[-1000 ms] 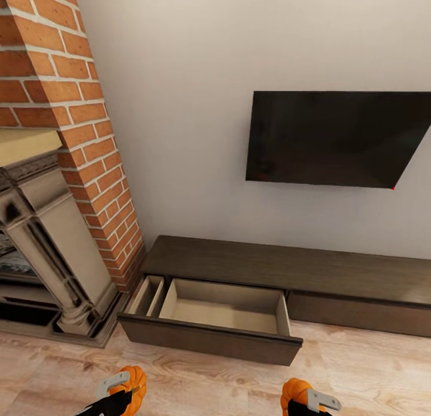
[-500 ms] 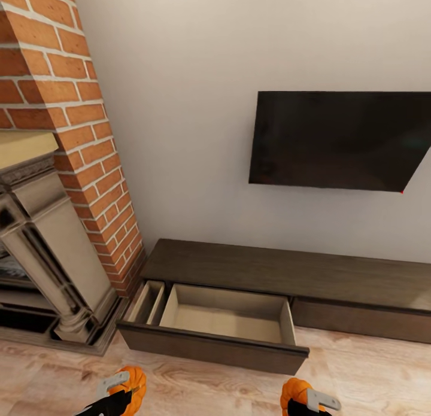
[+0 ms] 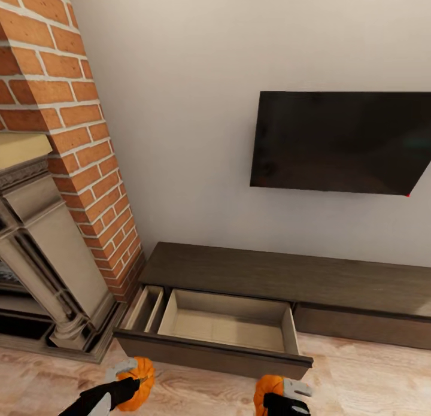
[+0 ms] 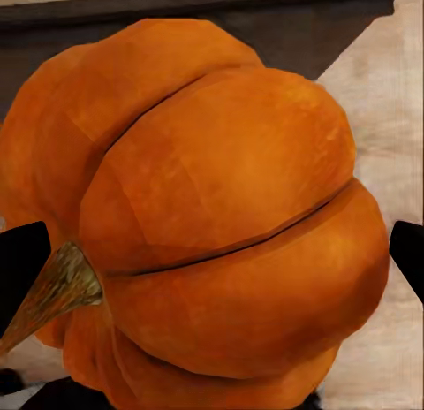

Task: Place each of the two pumpkins and all three candles from the living room inside a cabinet in the living room (use any cabinet), then make sure every cabinet is closed, and position the cauldron so it is next to a table in the living room.

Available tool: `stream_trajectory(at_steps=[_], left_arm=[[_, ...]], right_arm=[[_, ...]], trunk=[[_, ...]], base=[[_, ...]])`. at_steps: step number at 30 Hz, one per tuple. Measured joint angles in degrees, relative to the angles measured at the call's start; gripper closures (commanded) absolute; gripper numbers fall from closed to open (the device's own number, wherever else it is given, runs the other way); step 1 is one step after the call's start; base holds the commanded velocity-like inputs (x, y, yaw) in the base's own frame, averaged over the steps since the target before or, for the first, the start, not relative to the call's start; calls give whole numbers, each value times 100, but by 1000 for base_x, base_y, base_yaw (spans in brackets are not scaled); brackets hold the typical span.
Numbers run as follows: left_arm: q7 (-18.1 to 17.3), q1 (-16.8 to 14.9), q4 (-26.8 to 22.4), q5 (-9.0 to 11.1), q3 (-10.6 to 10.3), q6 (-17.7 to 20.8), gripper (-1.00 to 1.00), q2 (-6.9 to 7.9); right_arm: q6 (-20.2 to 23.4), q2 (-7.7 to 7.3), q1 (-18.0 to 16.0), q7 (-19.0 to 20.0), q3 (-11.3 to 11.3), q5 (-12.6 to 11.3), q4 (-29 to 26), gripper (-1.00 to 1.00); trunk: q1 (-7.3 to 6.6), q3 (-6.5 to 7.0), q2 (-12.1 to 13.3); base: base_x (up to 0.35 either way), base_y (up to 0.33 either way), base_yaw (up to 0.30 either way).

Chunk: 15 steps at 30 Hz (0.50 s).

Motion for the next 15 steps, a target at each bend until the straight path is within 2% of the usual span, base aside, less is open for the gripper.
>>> stream_trajectory(at_steps=[2,4,6,7,8,10,12,13,14,15], left_arm=[[8,-28,-720,1,7,905,100,176],[45,-42,-1469,32,4,1729,100,332],[74,-57,-2078,31,4,2254,100,411],[78,-61,-2204,40,2,2339,100,420],[85,-74,-2397,-30,2,2471,100,434],[103,-199,-2641,19,3,2695,100,448],[135,-333,-2691,8,-3,2880,100,446],[158,-395,-2706,6,-4,2971,100,443],[178,-439,-2716,9,-6,3031,100,442],[195,-467,-2722,9,-7,3071,100,443]], right_arm=[[698,-5,-2,-129,-86,-52,-557,100],[1311,-13,-25,-512,-388,-8,-947,100],[1802,-2,-145,-882,-723,28,-1144,100],[1919,-1,-205,-948,-788,65,-1173,100],[2108,3,-333,-1034,-873,-10,-1210,100],[2460,5,-661,-1143,-977,41,-1269,100],[2689,9,-876,-1179,-1029,42,-1269,100],[2765,13,-986,-1190,-1076,-52,-1271,100],[2835,14,-1088,-1202,-1144,34,-1281,100],[2890,15,-1155,-1205,-1223,2,-1282,100]], trunk=[[0,1,0],[0,1,0],[0,2,1],[0,2,0],[1,1,3],[1,3,1],[0,2,0],[1,1,2],[0,2,0],[0,1,1]], base=[[2,0,0],[1,0,0],[0,0,0],[0,0,0],[0,0,0],[0,0,0],[0,0,0],[0,0,0],[0,0,0],[0,0,0]])
